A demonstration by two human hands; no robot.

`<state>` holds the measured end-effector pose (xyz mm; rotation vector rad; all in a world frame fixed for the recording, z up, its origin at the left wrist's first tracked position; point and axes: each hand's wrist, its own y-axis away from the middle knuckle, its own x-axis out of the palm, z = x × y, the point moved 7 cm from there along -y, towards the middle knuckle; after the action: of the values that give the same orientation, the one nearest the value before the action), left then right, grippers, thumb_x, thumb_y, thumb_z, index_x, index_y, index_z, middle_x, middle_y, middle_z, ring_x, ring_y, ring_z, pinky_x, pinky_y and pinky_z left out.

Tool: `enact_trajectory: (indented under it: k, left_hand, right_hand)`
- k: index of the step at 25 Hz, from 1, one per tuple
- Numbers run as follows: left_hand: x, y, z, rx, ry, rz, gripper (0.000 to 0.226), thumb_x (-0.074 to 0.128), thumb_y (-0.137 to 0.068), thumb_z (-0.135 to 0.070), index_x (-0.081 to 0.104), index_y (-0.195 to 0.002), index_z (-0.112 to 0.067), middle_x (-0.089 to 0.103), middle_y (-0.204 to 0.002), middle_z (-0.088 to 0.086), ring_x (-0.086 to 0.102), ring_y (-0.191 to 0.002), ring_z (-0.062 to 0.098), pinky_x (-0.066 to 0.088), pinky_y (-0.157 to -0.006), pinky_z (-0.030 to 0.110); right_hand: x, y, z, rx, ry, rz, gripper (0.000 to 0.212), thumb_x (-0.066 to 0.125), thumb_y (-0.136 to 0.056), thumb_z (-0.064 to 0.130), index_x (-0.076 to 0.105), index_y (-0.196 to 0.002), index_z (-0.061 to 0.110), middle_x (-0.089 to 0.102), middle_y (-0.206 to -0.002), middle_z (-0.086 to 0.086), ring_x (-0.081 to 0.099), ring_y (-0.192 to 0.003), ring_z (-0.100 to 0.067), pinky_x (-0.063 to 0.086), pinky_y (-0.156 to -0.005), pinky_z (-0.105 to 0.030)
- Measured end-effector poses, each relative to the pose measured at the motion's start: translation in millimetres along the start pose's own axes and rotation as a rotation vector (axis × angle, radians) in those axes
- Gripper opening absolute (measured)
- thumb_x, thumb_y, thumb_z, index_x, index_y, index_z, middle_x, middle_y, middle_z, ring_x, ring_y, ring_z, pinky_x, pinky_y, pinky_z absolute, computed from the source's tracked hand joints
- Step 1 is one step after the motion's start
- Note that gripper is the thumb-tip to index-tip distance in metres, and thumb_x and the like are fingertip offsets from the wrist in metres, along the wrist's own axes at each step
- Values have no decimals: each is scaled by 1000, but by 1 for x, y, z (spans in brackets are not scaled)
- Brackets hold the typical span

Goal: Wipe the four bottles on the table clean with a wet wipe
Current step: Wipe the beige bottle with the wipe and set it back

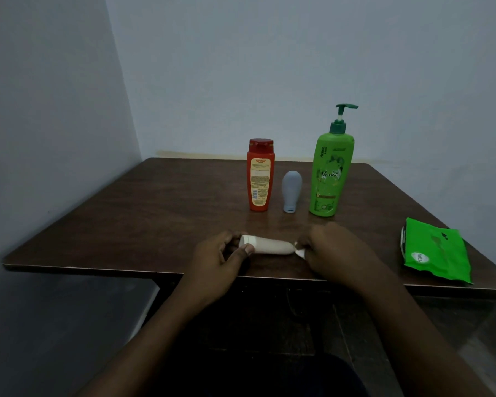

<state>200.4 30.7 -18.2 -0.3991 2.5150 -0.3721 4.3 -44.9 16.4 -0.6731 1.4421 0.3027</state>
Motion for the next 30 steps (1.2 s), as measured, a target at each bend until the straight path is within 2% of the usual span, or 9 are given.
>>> enact_trajectory:
  k: [3, 5, 7, 9, 13, 15, 20, 26, 30]
  left_hand:
    - [1, 1, -1, 10, -16, 22, 23, 66, -98, -36, 70, -119, -27, 72, -104, -13, 66, -95, 0, 57, -83, 26]
    - [0, 1, -3, 15, -11, 25, 25, 66, -98, -37, 70, -120, -28, 72, -106, -14, 67, -96, -2, 57, -84, 26]
    - [0, 0, -2, 20, -5, 23, 25, 67, -97, -35, 70, -121, -28, 73, -107, -15, 68, -97, -2, 57, -87, 27]
    - [-1, -1, -1, 17, -27, 27, 29, 67, -97, -36, 69, -125, -27, 72, -111, -15, 67, -101, 0, 57, -90, 29]
    - [-2, 1, 0, 10, -71, 49, 29, 67, -97, -35, 66, -126, -29, 67, -113, -18, 63, -102, -3, 52, -86, 19]
    - [-3, 1, -1, 25, -15, 49, 28, 70, -96, -31, 66, -124, -31, 68, -117, -19, 65, -105, -2, 56, -88, 22]
    - [-5, 1, -3, 66, 58, 43, 30, 75, -92, -28, 71, -120, -39, 68, -121, -22, 64, -111, -4, 55, -93, 23]
    - [-6, -1, -2, 80, 133, 44, 40, 82, -85, -10, 75, -115, -34, 76, -114, -17, 73, -104, 3, 60, -95, 33]
    - [-3, -1, 3, -72, 250, 55, 12, 74, -94, -24, 77, -105, -22, 81, -95, -2, 77, -90, 15, 61, -90, 46]
  right_hand:
    - [-12, 2, -6, 53, -74, -148, 28, 54, -94, 34, 71, -113, 24, 73, -106, -5, 68, -91, -23, 51, -74, -27]
    - [-21, 6, 16, -63, -241, -288, 28, 56, -94, 28, 69, -119, 27, 73, -112, 1, 68, -95, -17, 48, -77, -23]
    - [-16, 8, 45, -224, -325, -243, 34, 54, -92, 20, 66, -123, 27, 71, -119, 4, 67, -101, -13, 52, -86, -27]
    - [-2, 5, 49, -268, -293, -165, 39, 52, -89, 16, 65, -123, 26, 72, -116, 1, 67, -101, -16, 54, -85, -36]
    - [7, -4, 8, -102, -77, -39, 33, 54, -91, 22, 69, -120, 27, 72, -113, -3, 66, -98, -23, 52, -83, -38]
    - [6, -3, -5, -26, -36, 6, 28, 54, -93, 30, 72, -113, 25, 72, -110, -3, 66, -97, -22, 52, -81, -35]
    - [-20, 7, 17, -58, -323, -359, 28, 59, -92, 22, 71, -117, 25, 74, -109, 2, 69, -93, -14, 53, -79, -28]
    - [-5, 11, 61, -241, -399, -332, 42, 57, -89, 9, 62, -130, 20, 66, -128, 2, 61, -115, -10, 48, -99, -25]
    - [-20, 12, 41, -126, -372, -379, 37, 56, -89, 14, 67, -123, 23, 70, -120, 4, 65, -107, -12, 53, -91, -32]
